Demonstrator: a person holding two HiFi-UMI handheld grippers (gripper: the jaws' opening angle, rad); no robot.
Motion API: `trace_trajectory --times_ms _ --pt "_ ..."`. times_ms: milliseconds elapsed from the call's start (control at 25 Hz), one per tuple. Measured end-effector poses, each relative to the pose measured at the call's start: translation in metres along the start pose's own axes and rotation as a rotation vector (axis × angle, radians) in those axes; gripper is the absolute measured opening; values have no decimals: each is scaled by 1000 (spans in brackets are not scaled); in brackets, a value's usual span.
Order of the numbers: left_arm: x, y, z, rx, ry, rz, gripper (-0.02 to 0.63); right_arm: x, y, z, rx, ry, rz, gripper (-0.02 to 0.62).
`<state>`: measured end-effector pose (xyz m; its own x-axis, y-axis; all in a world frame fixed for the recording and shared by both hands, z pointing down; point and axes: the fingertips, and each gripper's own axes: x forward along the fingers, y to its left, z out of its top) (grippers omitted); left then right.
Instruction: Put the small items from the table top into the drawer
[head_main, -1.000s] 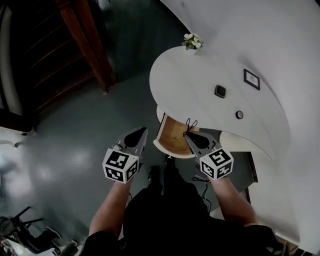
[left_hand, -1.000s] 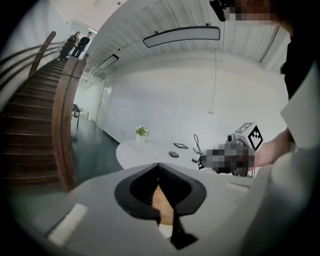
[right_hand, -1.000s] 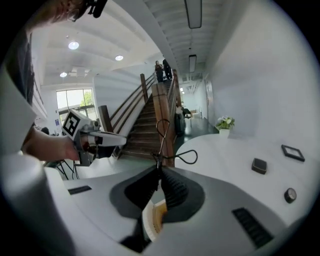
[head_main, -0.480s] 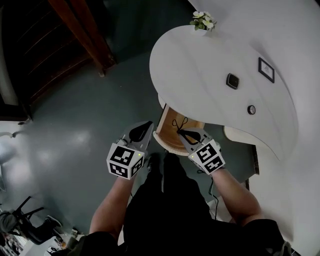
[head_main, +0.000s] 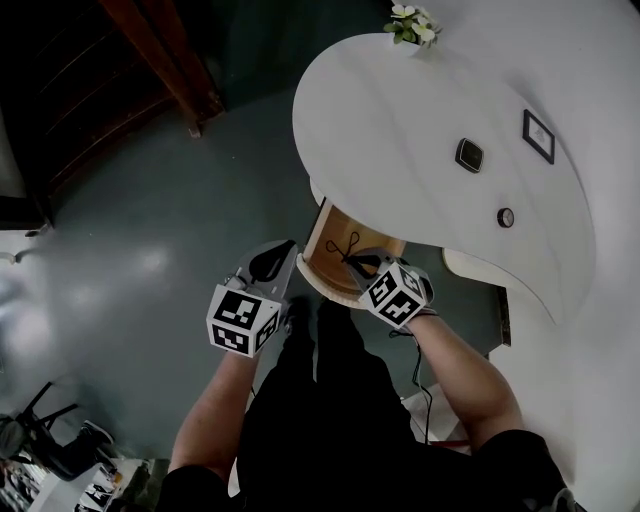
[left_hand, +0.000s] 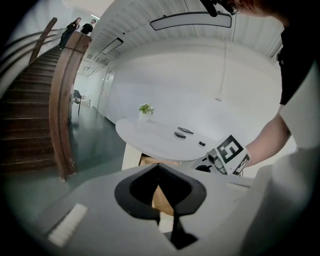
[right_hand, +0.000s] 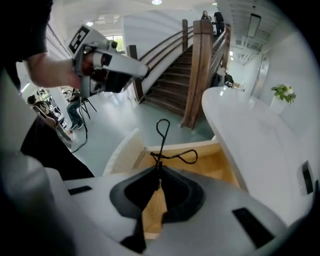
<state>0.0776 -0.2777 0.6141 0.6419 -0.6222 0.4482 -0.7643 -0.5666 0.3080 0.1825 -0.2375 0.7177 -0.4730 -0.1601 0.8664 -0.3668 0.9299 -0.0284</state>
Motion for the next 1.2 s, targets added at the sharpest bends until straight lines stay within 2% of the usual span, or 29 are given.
trace_trajectory --times_ms 480,640,920,1200 --pt "2 4 -27 -39 47 18 12 73 -13 -51 -55 233 91 32" --pt "4 9 -35 -49 54 33 12 96 -11 -68 -115 307 115 32" --pt "0 12 -45 -63 69 41 12 118 -12 -84 -150 383 137 32" --pt "-11 8 -47 -58 71 44 12 120 -12 -79 -136 371 111 32"
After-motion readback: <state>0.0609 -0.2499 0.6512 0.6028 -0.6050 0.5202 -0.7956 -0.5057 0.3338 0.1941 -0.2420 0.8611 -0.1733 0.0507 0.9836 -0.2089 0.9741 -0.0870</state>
